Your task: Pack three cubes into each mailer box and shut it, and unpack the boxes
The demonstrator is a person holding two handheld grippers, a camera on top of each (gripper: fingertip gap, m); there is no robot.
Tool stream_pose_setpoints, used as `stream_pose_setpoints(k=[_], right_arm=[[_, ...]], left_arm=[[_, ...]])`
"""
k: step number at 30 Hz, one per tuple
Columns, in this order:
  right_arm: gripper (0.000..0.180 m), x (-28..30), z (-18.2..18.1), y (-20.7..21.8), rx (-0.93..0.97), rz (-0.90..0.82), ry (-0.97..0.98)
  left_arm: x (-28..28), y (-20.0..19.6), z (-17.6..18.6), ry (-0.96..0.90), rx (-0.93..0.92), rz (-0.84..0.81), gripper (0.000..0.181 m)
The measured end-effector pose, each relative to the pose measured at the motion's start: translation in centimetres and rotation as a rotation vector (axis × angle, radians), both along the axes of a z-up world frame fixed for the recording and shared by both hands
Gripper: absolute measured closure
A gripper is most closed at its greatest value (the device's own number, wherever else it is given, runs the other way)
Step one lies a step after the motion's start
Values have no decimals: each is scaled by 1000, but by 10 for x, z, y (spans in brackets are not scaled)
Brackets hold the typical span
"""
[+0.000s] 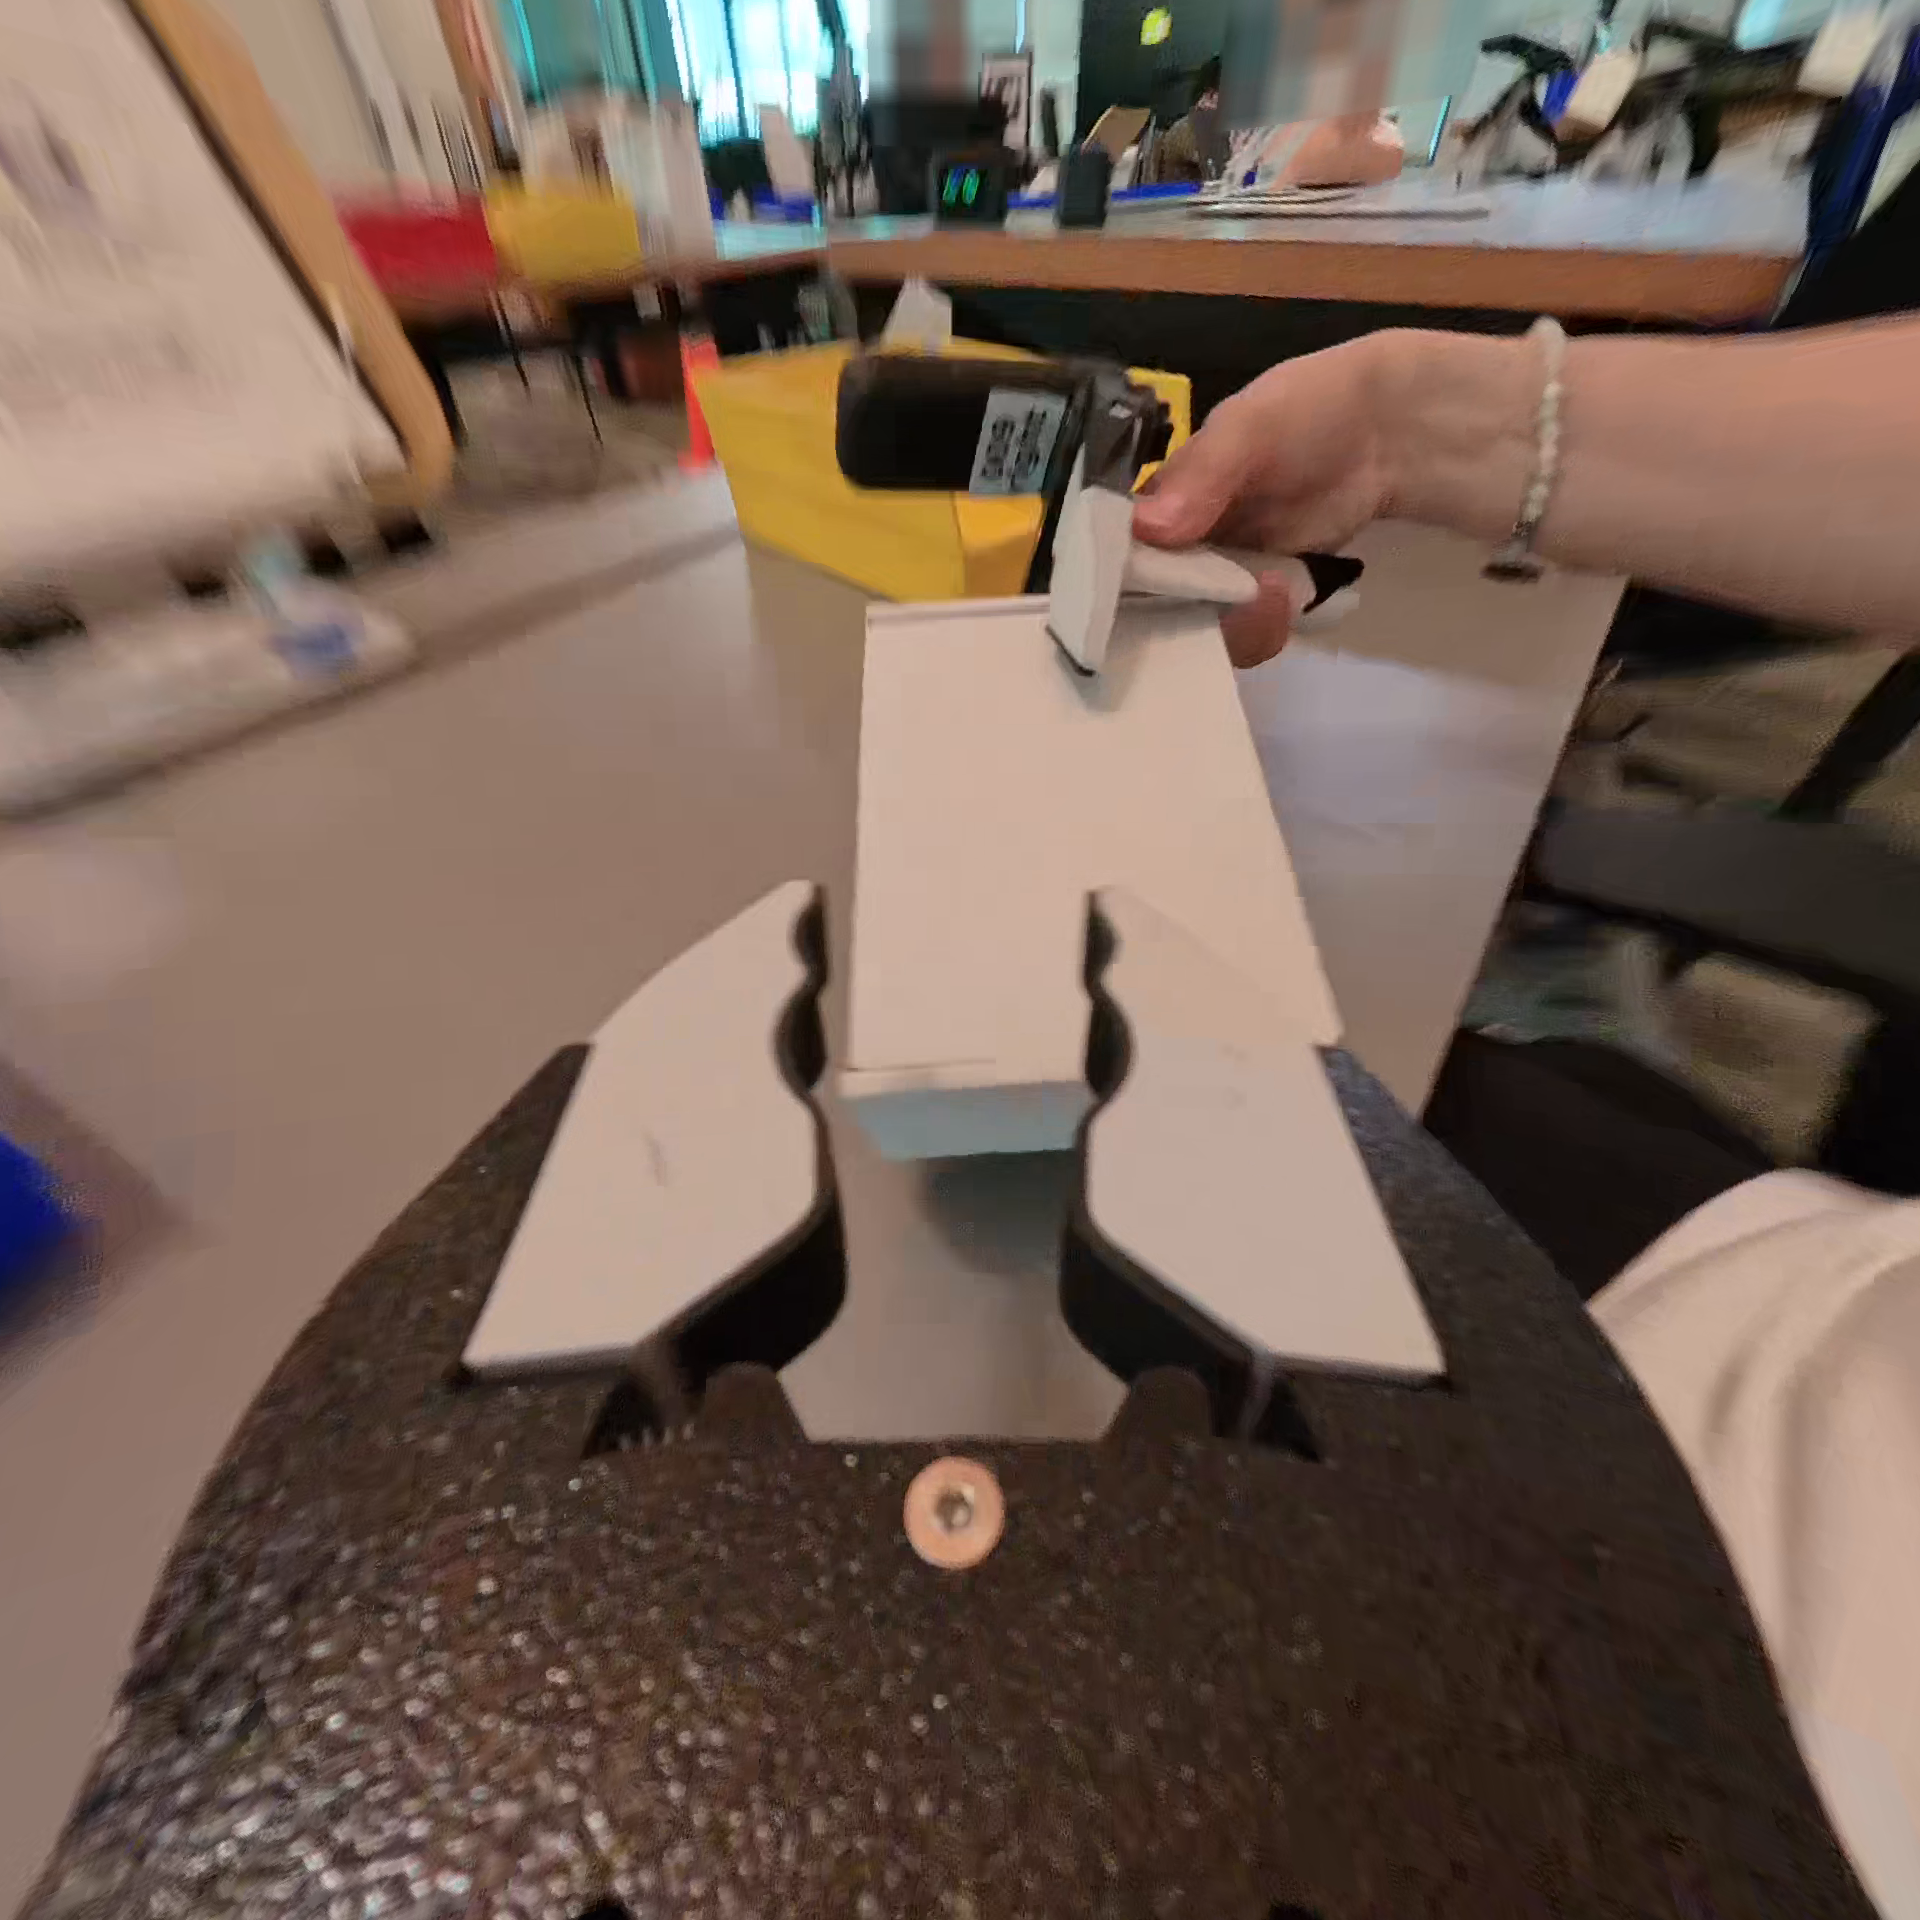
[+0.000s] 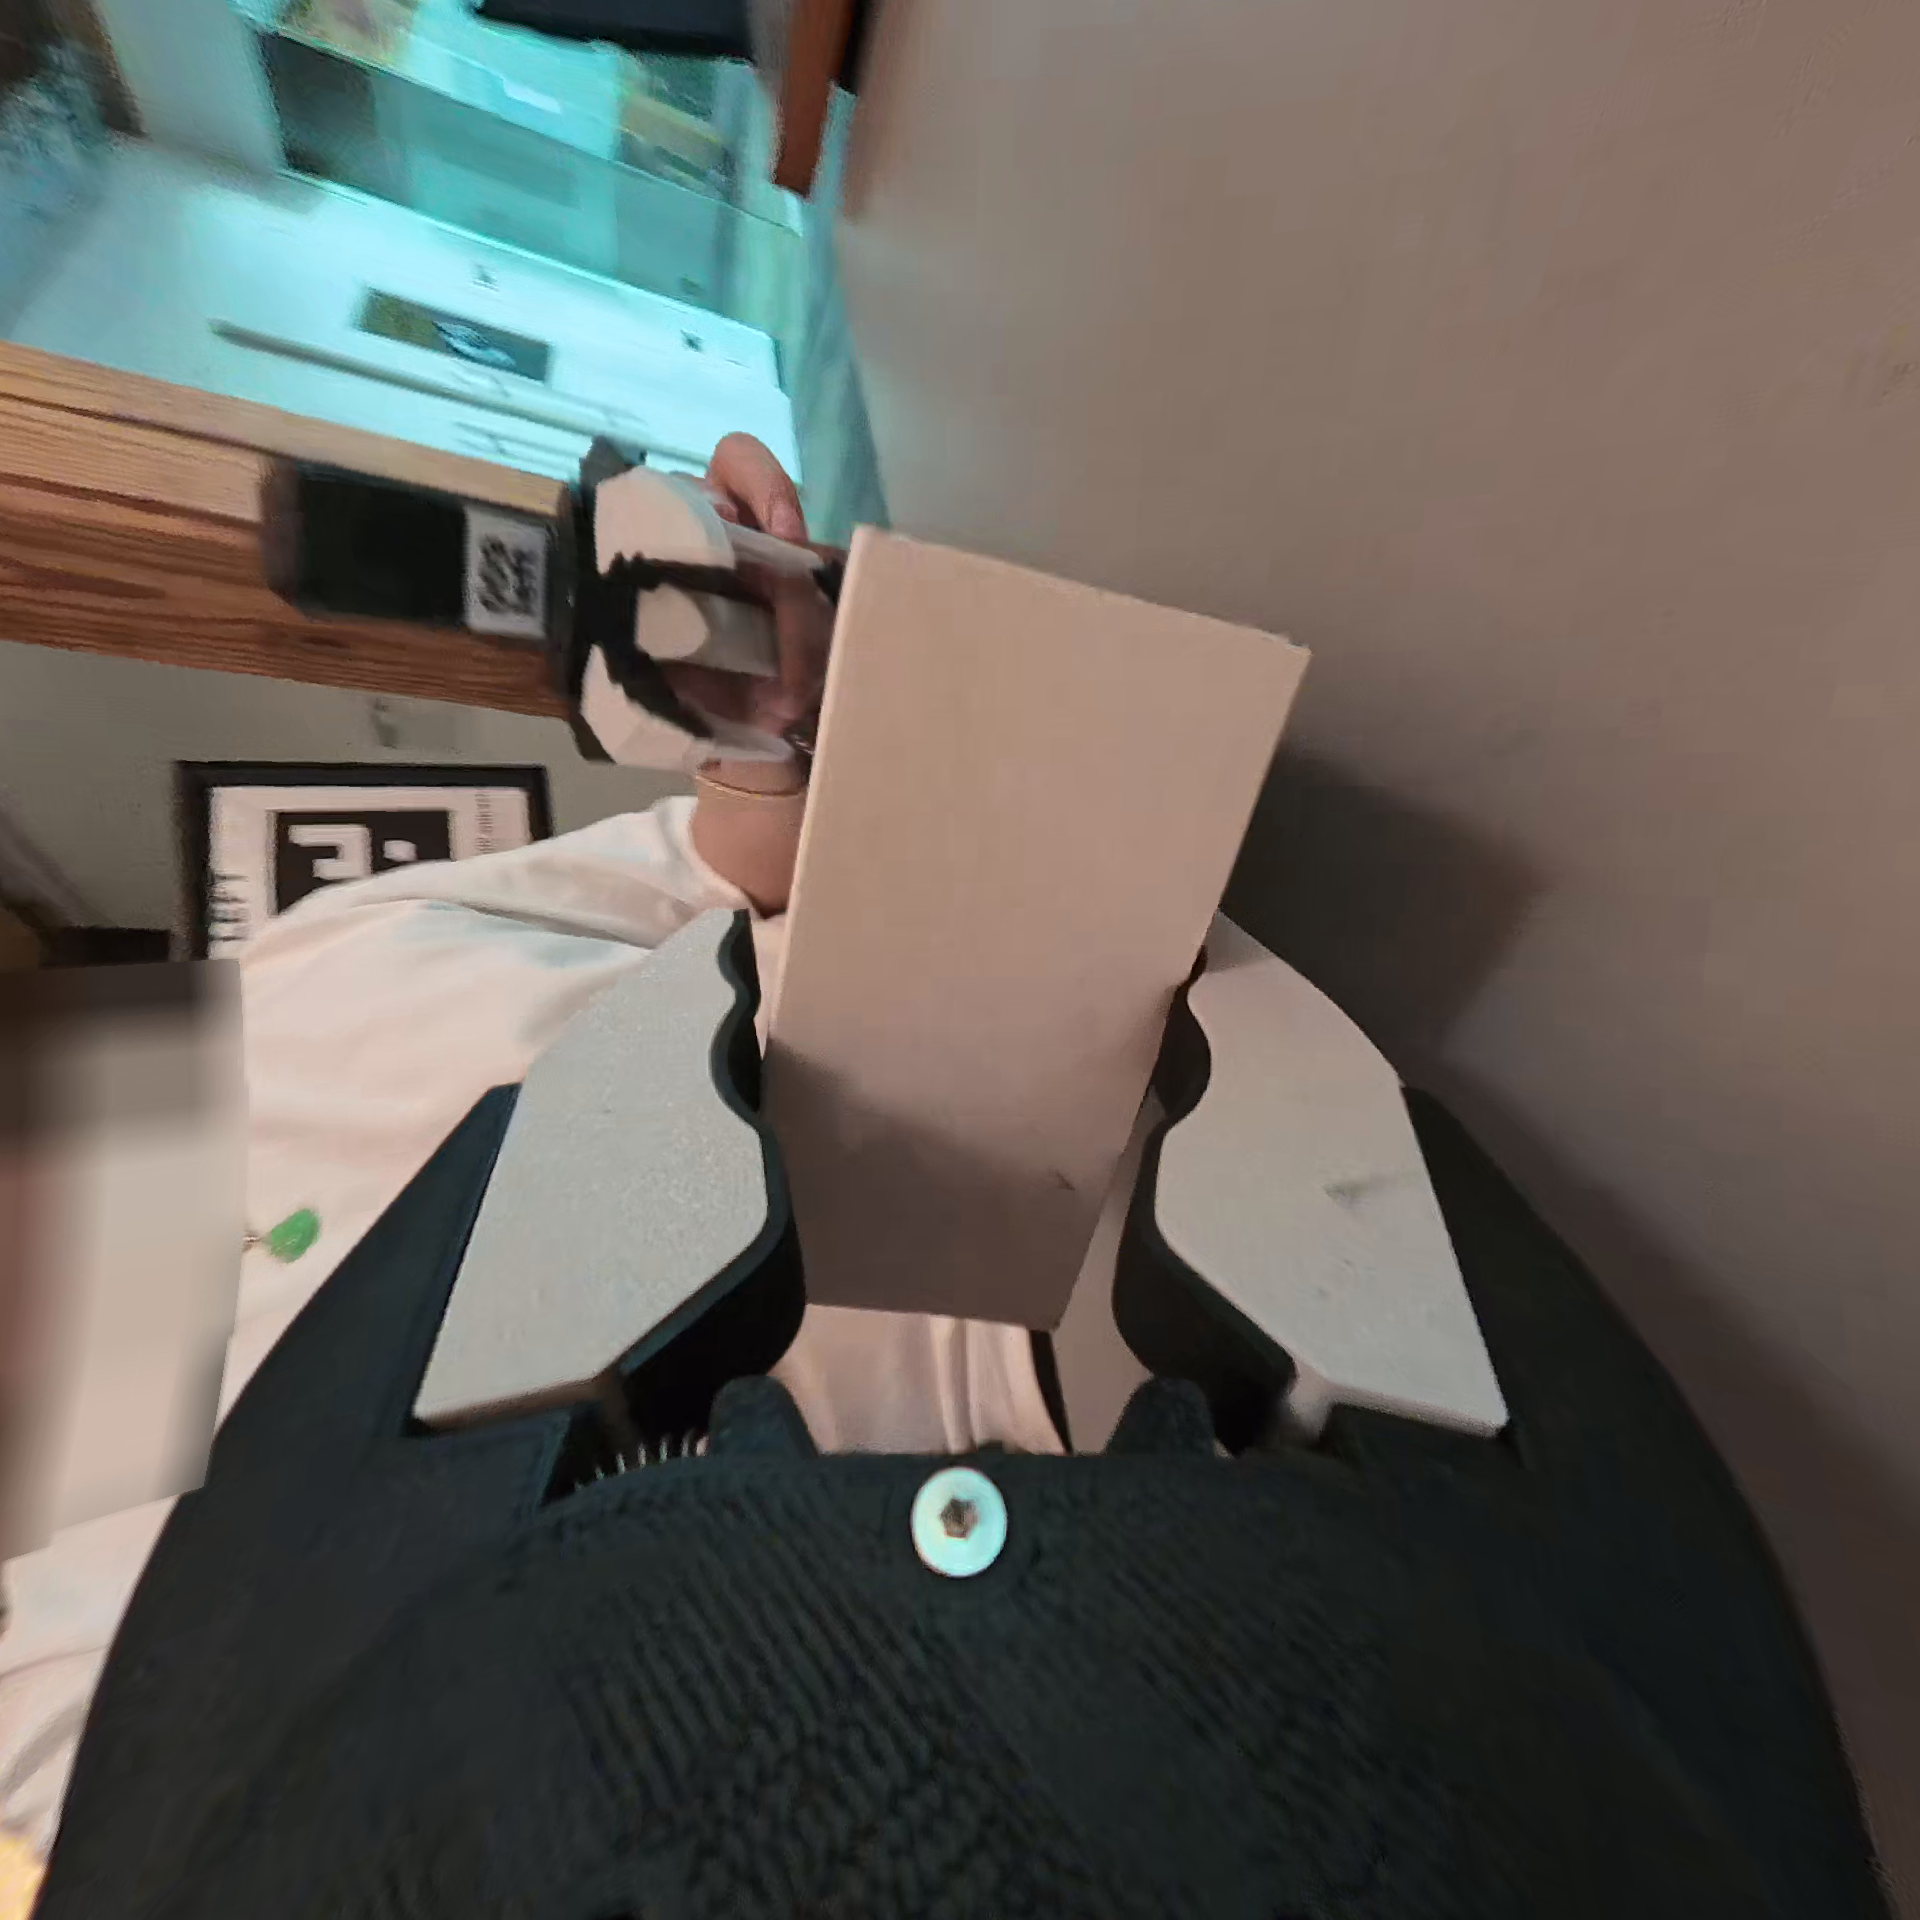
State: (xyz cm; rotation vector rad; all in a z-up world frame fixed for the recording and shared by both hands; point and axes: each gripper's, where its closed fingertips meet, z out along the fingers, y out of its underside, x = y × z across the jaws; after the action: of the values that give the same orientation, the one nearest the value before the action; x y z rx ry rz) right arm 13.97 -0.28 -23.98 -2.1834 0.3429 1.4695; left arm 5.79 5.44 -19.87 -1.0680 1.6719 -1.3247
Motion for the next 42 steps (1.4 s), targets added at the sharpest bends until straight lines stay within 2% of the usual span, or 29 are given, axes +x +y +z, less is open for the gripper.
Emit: stream_pose_setpoints(k=[2, 4, 7, 9, 11, 14, 16, 18, 20, 21, 24, 26, 28, 30, 32, 34, 37, 42], right_arm=[[105, 6, 9, -1, 36, -43, 47], [105, 16, 12, -3, 40, -95, 63], [105, 22, 18, -6, 55, -126, 124], [105, 20, 24, -6, 72, -129, 176], [105, 16, 26, -6, 85, -120, 189], [104, 8, 30, -4, 100, -107, 217], [104, 5, 30, -3, 102, -107, 215], [103, 10, 32, -4, 129, -134, 197], [89, 20, 46, -8, 211, -158, 209], [81, 29, 54, -13, 279, -179, 179], [74, 64, 86, -31, 517, -324, 64], [82, 72, 101, -46, 639, -378, -52], [89, 68, 103, -52, 722, -396, -264], [80, 65, 94, -49, 761, -409, -531], [73, 63, 80, -43, 778, -388, -759], [76, 59, 59, -37, 752, -322, -876], [77, 57, 37, -27, 715, -286, -860], [74, 49, 40, -17, 824, -296, -733]], left_arm=[[-7, 0, 9, -93, 268, -19, 107], [-12, -4, 11, -149, 517, -30, 90], [-13, -20, 9, -297, 885, -36, 85], [-5, -25, -5, -327, 1132, -28, 81], [8, -28, -16, -357, 1260, -11, 74], [25, -34, -19, -459, 1378, 17, 80], [34, -38, -15, -525, 1420, 40, 106], [41, -39, -16, -504, 1399, 25, 108], [47, -33, -9, -422, 1223, 39, 108], [47, -33, -4, -387, 1064, 14, 109], [52, -22, 11, -240, 500, -54, 109], [54, -17, 16, -114, 123, -173, 109], [56, -11, 19, -46, -98, -304, 109], [60, -6, 9, 30, -162, -411, 109], [66, -3, -9, 86, -133, -467, 109], [71, -2, -23, 114, -85, -495, 109], [74, -5, -39, 141, -20, -522, 109], [74, -8, -58, 183, 81, -531, 109]])
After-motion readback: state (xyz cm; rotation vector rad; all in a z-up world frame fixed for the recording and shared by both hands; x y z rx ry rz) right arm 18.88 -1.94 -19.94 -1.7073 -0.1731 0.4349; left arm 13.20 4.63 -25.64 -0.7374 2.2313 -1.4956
